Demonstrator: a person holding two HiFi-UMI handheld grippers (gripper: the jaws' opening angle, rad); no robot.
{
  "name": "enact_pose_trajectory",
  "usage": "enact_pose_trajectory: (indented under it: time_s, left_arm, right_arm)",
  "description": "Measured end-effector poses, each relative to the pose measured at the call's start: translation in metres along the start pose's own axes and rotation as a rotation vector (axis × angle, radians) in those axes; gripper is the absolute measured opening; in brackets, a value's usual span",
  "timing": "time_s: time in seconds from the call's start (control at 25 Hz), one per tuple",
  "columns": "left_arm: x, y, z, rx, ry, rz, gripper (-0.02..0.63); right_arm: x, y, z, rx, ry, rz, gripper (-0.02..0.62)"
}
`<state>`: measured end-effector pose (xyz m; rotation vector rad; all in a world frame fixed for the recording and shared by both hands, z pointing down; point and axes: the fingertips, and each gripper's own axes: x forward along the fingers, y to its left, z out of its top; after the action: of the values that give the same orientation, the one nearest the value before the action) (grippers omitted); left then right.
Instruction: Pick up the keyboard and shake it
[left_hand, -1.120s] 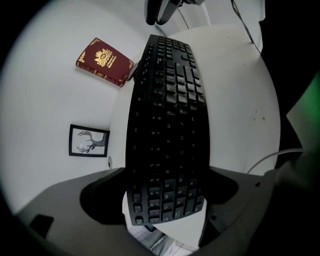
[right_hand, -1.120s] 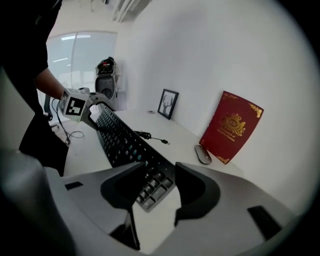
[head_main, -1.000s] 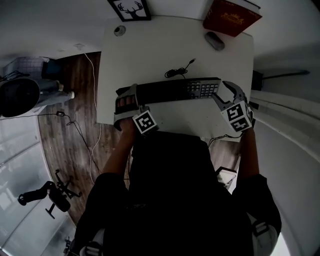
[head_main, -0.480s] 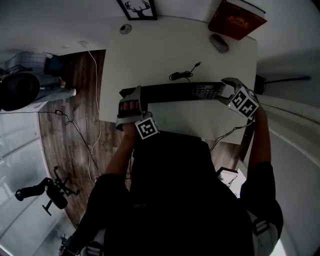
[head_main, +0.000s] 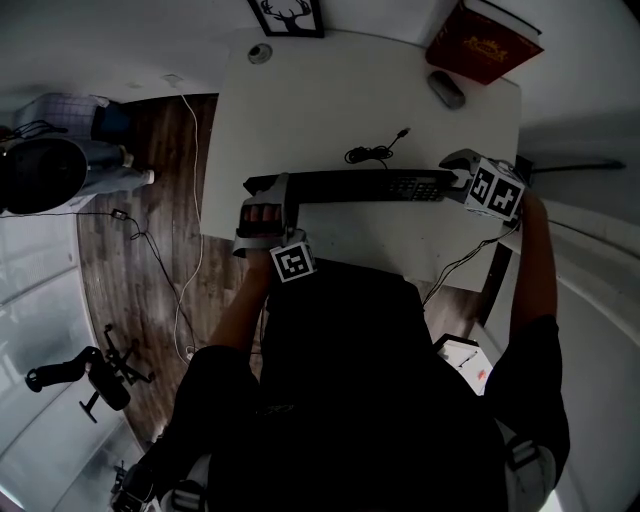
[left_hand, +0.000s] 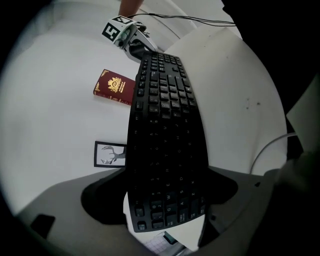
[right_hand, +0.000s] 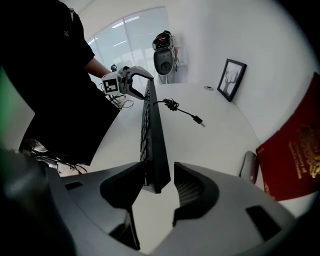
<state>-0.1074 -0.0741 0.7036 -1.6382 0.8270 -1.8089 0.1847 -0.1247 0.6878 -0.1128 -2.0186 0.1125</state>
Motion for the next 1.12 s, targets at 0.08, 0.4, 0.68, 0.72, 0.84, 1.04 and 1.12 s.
enact_pose_trajectory:
  time_s: [0.08, 0.4, 0.68, 0.72, 0.84, 1.04, 1.12]
  left_arm:
    - [0.0, 0.001, 0.001, 0.013, -0.009, 0.003, 0.445]
    - [-0.001, 0.003, 0.001, 0.04, 0.007, 0.017, 0.437]
    - [-0.02, 0.034, 0.01, -0.34, -0.237, -0.152, 0.207]
    - [-0.023, 0.043, -0.001, -0.408, -0.247, -0.217, 0.169]
    - [-0.02, 0.045, -0.035, -0.427, -0.216, -0.417, 0.186]
    - [-0.019, 0.036, -0.05, -0.452, -0.223, -0.61, 0.247]
    - [-0.022, 0.03, -0.056, -0.433, -0.194, -0.673, 0.295]
  right_arm:
    - [0.002, -0.002, 0.001, -0.026, 0.022, 0.016, 0.181]
    - [0.01, 0.01, 0.001, -0.044, 0.065, 0.151, 0.138]
    - [0.002, 0.015, -0.005, -0.064, 0.088, 0.094, 0.137]
    - [0.002, 0.016, -0.003, -0.074, 0.088, 0.079, 0.138]
    - [0.003, 0.017, 0.005, -0.088, 0.084, 0.058, 0.138]
    - [0.002, 0.021, 0.005, -0.103, 0.088, 0.043, 0.138]
    - [0.002, 0.021, 0.004, -0.099, 0.086, 0.035, 0.138]
